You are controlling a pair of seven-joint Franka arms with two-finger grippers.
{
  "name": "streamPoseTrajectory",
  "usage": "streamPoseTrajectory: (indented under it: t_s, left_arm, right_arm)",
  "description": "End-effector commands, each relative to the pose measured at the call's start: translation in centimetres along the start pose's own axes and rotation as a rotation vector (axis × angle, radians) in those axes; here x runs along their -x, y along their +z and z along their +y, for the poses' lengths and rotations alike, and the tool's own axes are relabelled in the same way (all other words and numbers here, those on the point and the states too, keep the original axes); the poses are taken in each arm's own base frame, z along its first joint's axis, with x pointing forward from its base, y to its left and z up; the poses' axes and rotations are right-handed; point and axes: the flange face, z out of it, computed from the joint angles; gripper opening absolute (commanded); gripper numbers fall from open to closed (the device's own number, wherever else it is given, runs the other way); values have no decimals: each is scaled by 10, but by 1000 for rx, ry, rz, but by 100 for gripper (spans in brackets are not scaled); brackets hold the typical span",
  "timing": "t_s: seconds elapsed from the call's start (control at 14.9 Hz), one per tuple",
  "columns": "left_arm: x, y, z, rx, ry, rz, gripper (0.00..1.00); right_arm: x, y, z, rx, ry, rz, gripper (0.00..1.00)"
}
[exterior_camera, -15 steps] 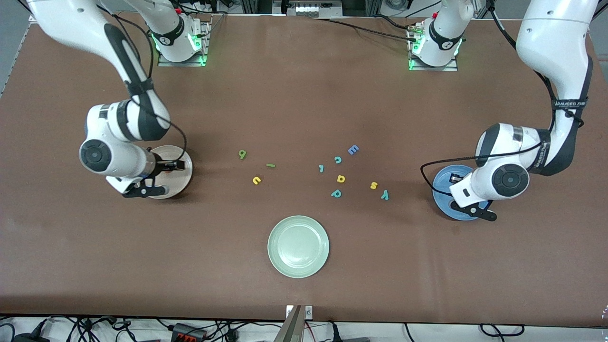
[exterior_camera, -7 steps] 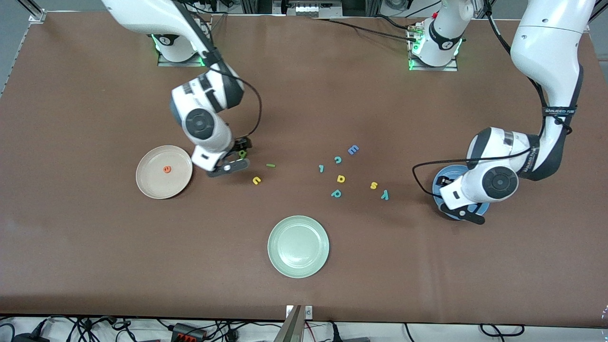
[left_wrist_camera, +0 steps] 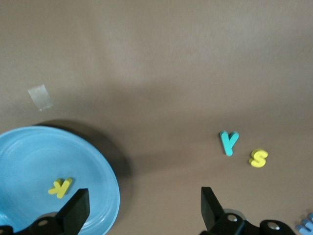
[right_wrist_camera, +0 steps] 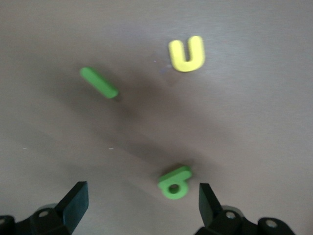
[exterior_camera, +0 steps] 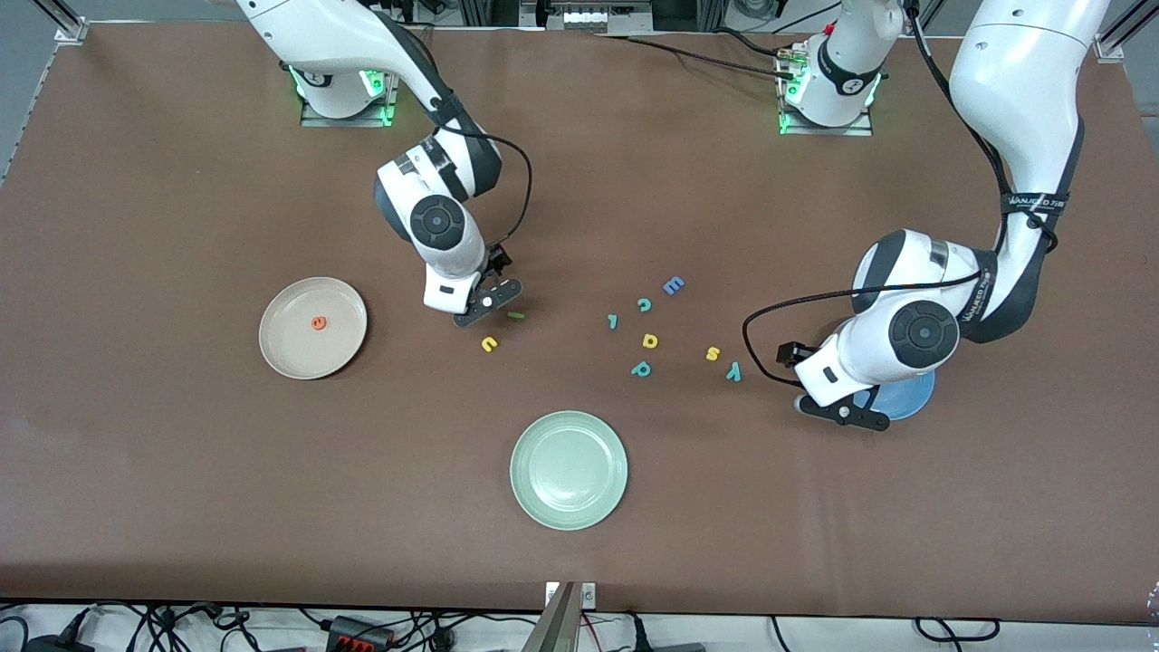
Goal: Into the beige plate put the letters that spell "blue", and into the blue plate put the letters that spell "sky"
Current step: 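Reach the right gripper to the green b while the left gripper reaches cyan y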
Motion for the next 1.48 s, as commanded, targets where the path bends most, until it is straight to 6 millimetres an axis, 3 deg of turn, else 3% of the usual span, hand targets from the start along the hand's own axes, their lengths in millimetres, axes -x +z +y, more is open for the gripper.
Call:
streamPoseTrajectory:
  t_s: [0.0,0.13,0.27,0.47,0.74,0.94,1.07,1.28,1.41]
  left_arm:
    - [-11,6,3,26,-39,-1,100]
    - [-13,27,36,28,-77,-17,100]
    - [-13,52,49,40,-165,3,100]
    - [-14,66,66,56,-174,37,100]
    - [-16,79,75,39,-155,55,100]
    - [-13,89,82,38,-158,39,100]
    - [-9,98,83,41,-154,36,93]
    - [-6,105,86,48,-150,47,72]
    - [-7,112,87,53,-148,51,68]
  right_arm:
    - [5,1,22,-7,184,-1,100]
    - [6,5,18,-3,439,-15,100]
    - [7,7,20,2,624,-28,98]
    - [8,8,21,6,743,-35,96]
    - [7,19,29,1,806,-45,82]
    - [8,25,20,-7,814,-58,70]
    - [7,25,20,-8,817,-58,61]
    - [7,25,20,-8,810,-58,44]
    - [7,25,21,-9,803,-58,35]
